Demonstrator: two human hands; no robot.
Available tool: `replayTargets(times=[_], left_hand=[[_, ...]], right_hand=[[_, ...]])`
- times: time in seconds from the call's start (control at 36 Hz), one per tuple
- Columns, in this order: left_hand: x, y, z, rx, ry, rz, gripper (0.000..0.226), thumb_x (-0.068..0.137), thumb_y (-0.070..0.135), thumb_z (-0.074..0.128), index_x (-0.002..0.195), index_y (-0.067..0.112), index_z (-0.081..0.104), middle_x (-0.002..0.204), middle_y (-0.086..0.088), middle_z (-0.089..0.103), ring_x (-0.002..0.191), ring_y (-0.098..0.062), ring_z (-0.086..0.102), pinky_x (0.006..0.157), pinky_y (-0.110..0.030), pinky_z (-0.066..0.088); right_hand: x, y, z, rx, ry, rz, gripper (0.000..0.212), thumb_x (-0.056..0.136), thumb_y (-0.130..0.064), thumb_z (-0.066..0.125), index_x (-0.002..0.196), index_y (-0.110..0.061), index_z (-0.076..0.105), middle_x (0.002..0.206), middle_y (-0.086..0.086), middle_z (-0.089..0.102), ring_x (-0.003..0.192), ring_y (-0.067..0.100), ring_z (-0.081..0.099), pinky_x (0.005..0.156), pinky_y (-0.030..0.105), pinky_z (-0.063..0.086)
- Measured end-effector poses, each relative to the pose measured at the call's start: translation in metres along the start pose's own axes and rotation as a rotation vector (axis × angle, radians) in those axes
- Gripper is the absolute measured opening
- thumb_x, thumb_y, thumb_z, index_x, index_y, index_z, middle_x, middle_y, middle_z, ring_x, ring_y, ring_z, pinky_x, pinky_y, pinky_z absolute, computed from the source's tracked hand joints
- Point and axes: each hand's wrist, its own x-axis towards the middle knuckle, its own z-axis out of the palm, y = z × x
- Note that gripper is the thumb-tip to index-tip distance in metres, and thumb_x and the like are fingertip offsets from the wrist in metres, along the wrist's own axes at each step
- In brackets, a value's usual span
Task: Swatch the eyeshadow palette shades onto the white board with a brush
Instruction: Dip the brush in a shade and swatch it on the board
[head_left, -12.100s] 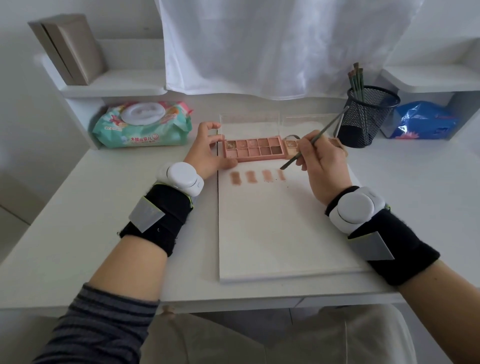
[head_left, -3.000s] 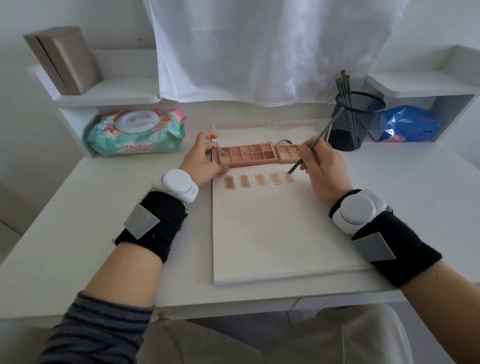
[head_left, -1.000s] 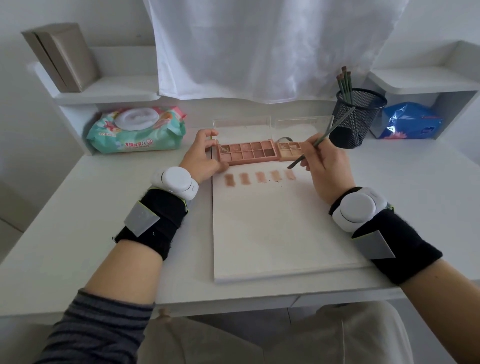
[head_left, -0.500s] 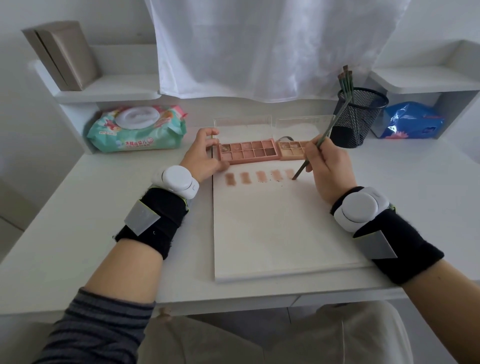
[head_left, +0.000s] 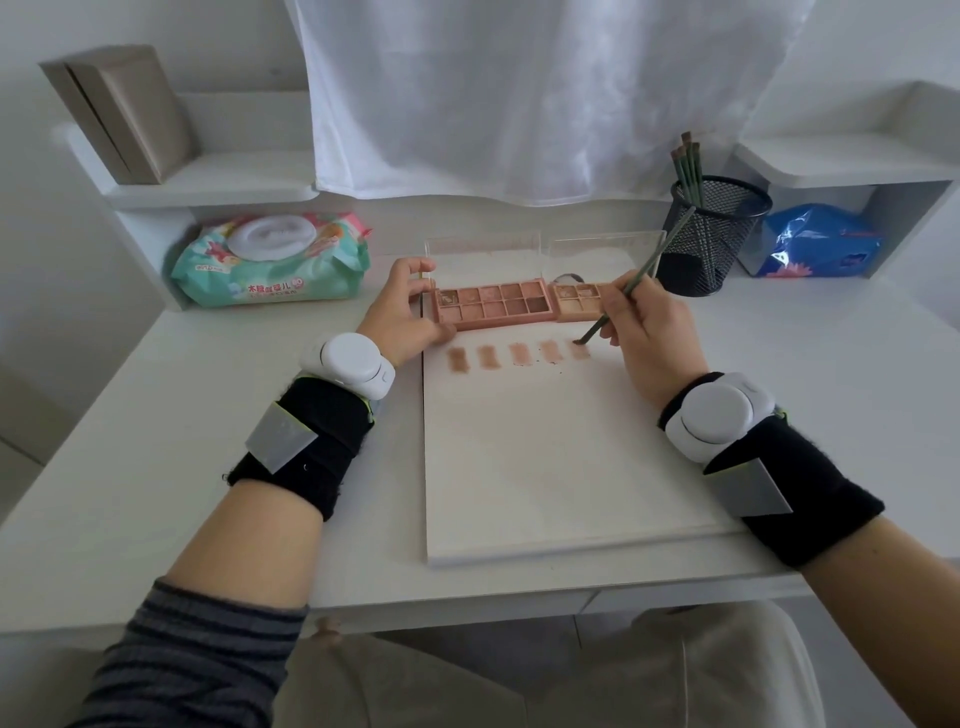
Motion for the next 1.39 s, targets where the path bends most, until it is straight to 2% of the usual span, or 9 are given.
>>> replayTargets(times=[0.06,0.14,0.39,0.56,0.72,0.94,1.11,1.25,1.39], left_hand=[[0.0005,-0.0010,-0.0005,0.010,0.003,0.006,0.067,0.074,-0.006,0.067,0.129,0.017,0.037,0.120,-0.003,0.048,0.109,-0.010,0.045,0.072,0.005,0.030],[0.0009,-0.0010,-0.0001,0.009,0.005,0.004,0.067,0.074,-0.006,0.068,0.128,0.018,0.037,0.120,-0.002,0.048,0.111,-0.011,0.045,0.081,-0.008,0.033],[0.0004,-0.0012,0.0001,-0.002,0.000,0.004,0.067,0.073,-0.006,0.068,0.128,0.018,0.037,0.121,-0.003,0.048,0.114,-0.011,0.044,0.092,-0.017,0.028],[0.0001,-0.0009,-0.0002,-0.001,0.005,0.004,0.067,0.074,-0.005,0.068,0.128,0.019,0.037,0.121,-0.002,0.048,0.114,-0.010,0.044,0.093,-0.017,0.028],[0.0002,-0.0012,0.0005,-0.003,0.005,0.003,0.067,0.074,-0.005,0.068,0.127,0.020,0.037,0.121,-0.002,0.048,0.115,-0.012,0.044,0.094,-0.018,0.028],[-0.0006,-0.0002,0.0009,-0.001,0.013,0.014,0.066,0.074,-0.005,0.067,0.128,0.018,0.037,0.119,-0.002,0.048,0.112,-0.010,0.044,0.077,-0.005,0.032],[-0.0007,0.0002,0.0005,-0.012,0.008,0.010,0.066,0.075,-0.004,0.067,0.129,0.018,0.037,0.120,-0.002,0.048,0.112,-0.010,0.044,0.090,-0.015,0.029],[-0.0003,-0.0006,0.0005,-0.011,0.013,0.016,0.065,0.075,-0.005,0.067,0.128,0.018,0.037,0.120,-0.003,0.048,0.111,-0.010,0.044,0.075,0.001,0.031],[0.0002,-0.0005,0.0001,-0.012,0.011,0.011,0.066,0.074,-0.005,0.068,0.128,0.019,0.037,0.122,-0.003,0.048,0.113,-0.010,0.044,0.091,-0.017,0.030]], right_hand=[[0.0002,0.0001,-0.0003,0.010,0.005,0.010,0.022,0.094,-0.028,0.043,0.072,-0.030,0.045,0.059,-0.005,0.052,0.068,0.024,0.051,0.074,0.042,0.044],[-0.0019,-0.0019,-0.0006,0.044,0.027,0.007,0.023,0.093,-0.027,0.043,0.071,-0.028,0.046,0.057,-0.005,0.051,0.071,0.027,0.050,0.071,0.036,0.041],[-0.0023,-0.0029,-0.0008,0.018,0.003,0.004,0.019,0.090,-0.034,0.040,0.071,-0.035,0.044,0.058,-0.008,0.053,0.071,0.027,0.052,0.083,0.052,0.044],[-0.0023,-0.0037,-0.0014,0.089,0.034,-0.012,0.016,0.090,-0.030,0.043,0.076,-0.035,0.048,0.062,-0.008,0.056,0.075,0.032,0.054,0.079,0.049,0.046],[-0.0006,0.0005,0.0006,0.049,-0.016,-0.004,0.024,0.097,-0.021,0.045,0.076,-0.033,0.047,0.064,-0.007,0.055,0.058,0.002,0.053,0.073,0.031,0.044],[-0.0031,-0.0037,-0.0014,0.097,0.031,-0.002,0.019,0.090,-0.032,0.043,0.071,-0.032,0.048,0.057,-0.005,0.055,0.060,0.018,0.050,0.070,0.040,0.045],[-0.0018,-0.0012,-0.0006,0.064,0.021,-0.010,0.019,0.094,-0.022,0.046,0.077,-0.025,0.051,0.061,-0.005,0.055,0.060,0.016,0.051,0.071,0.042,0.047],[-0.0014,-0.0018,-0.0002,0.099,0.067,-0.008,0.017,0.093,-0.022,0.045,0.077,-0.026,0.052,0.063,-0.005,0.056,0.074,0.031,0.055,0.071,0.040,0.048],[-0.0005,0.0010,-0.0003,0.044,0.042,-0.005,0.019,0.091,-0.027,0.043,0.081,-0.015,0.054,0.060,-0.006,0.055,0.074,0.030,0.053,0.075,0.046,0.047]])
